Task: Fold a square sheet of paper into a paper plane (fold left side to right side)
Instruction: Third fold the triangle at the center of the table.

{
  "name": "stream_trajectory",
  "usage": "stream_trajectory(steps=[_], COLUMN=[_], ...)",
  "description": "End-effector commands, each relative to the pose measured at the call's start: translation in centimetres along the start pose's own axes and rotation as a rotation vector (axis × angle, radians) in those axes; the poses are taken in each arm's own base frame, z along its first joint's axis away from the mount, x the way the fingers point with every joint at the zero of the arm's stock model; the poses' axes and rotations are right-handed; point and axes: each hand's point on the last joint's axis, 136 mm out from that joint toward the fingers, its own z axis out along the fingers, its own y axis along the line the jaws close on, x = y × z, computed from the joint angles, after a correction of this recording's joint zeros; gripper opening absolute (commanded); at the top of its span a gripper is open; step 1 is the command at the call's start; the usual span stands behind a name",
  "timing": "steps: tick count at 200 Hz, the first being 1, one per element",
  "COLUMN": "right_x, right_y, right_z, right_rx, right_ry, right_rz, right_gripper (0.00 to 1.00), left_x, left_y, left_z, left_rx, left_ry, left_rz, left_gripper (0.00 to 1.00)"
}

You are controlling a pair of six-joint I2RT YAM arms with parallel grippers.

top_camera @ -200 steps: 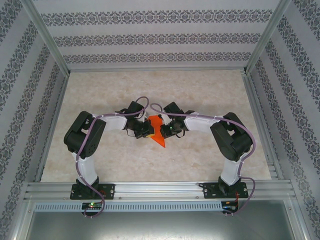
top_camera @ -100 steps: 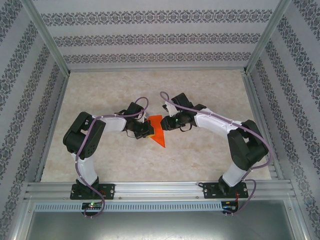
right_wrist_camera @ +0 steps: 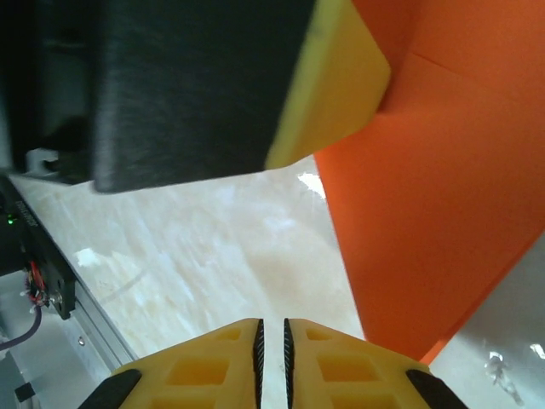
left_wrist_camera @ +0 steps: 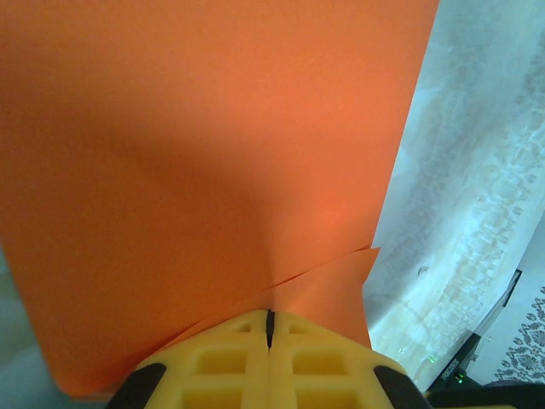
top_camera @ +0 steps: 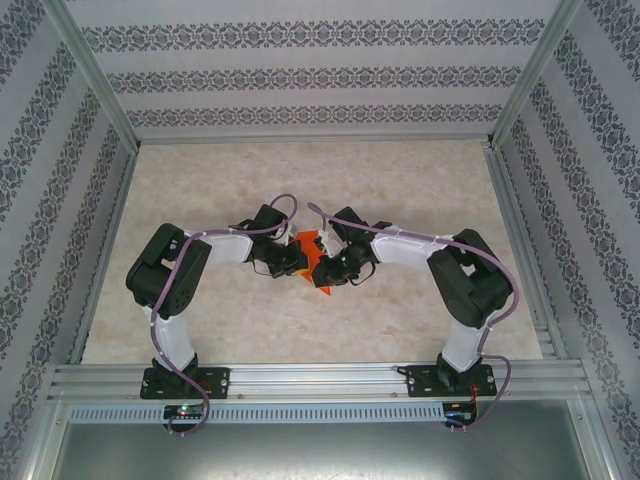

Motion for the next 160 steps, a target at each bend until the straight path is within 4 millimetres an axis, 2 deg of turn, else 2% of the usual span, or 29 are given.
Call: stream_trajectory(steps=[1,70,160], right_x=[-0.4,0.1,1.0], right_y=[0.2,-1.8,-3.0], right_z=[0.3,0.8,1.1], right_rx=[0.019,0.089,0.131], right_ry=[0.021,0.054,0.083], right_rz=[0.004,0.039,0.052], right_gripper=[0.15,0.15,0.15], left_x=[1.9,1.9,1.8], left_y=[4.3,4.3,4.3], left_z=[0.9,0.9,0.9], left_rx=[-0.149,-0.151,-0.155], left_ry=[0.048,0.051,0.053], left_rz=[-0.053,-0.051,-0.049], left_gripper=[0.02,0.02,0.02])
